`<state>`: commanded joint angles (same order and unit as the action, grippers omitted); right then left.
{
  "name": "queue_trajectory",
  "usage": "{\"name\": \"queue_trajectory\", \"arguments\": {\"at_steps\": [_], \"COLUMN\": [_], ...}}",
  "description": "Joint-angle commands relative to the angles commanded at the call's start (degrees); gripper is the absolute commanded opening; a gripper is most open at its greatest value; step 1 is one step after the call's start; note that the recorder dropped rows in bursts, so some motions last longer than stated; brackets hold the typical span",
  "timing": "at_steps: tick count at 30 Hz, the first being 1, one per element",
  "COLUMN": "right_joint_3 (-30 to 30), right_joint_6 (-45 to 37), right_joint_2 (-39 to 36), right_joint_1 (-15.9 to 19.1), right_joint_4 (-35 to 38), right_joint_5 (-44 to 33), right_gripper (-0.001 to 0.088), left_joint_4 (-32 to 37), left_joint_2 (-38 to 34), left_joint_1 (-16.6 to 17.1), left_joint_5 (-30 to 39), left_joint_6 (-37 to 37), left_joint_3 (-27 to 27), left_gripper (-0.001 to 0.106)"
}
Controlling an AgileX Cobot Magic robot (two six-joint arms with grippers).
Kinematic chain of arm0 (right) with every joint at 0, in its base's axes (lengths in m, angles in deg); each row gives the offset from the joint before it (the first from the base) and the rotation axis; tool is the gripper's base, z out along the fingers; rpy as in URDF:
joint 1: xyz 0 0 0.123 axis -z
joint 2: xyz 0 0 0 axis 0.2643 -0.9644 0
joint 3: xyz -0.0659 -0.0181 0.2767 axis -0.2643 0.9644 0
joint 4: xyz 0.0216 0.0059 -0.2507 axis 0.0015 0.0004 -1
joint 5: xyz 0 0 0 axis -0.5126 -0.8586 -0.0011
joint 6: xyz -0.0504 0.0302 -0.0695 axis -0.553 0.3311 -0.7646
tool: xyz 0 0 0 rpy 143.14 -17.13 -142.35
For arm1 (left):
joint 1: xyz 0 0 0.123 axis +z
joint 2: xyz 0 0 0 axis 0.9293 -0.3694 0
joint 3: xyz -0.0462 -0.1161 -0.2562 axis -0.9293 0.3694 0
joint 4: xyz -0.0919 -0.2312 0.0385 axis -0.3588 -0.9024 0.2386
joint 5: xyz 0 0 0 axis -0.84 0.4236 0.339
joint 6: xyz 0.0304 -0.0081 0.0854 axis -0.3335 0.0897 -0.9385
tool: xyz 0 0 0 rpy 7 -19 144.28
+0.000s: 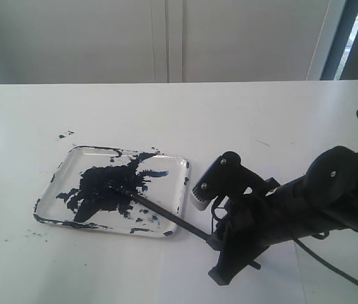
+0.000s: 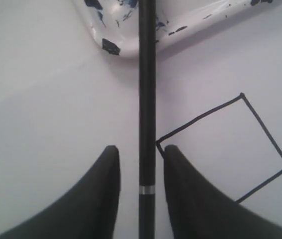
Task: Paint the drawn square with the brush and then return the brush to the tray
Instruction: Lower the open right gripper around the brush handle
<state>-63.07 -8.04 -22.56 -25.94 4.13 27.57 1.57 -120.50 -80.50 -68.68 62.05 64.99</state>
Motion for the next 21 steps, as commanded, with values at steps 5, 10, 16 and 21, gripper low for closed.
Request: {"name": "queue_trajectory", "arguments": {"at_steps": [5,10,16,21], "right_joint_3": [0.0,0.0,0.0,0.0], "right_joint_6": [0.0,0.4,0.4,0.4], "right_joint_2": [-0.2,-1.2,-3.6,-3.7], "right_joint_1": [0.0,0.0,0.0,0.0], "right_joint_4": [0.0,0.1,0.2,0.4], "right_joint_5": [1.7,1.4,1.2,1.5], "right_gripper": [0.0399,0.0399,0.0399,0.0394], "left_joint_4": [0.0,0.0,0.0,0.0], "left_joint_2": [0.0,0.0,0.0,0.0], "left_joint_1": [0.0,0.0,0.0,0.0], "left_joint_5": [-0.1,-0.1,-0.4,-0.5], "left_joint_6": [0.0,0.0,0.0,0.0], "left_joint_3": [0.0,0.0,0.0,0.0], "left_gripper": [0.000,0.000,0.000,0.000]}}
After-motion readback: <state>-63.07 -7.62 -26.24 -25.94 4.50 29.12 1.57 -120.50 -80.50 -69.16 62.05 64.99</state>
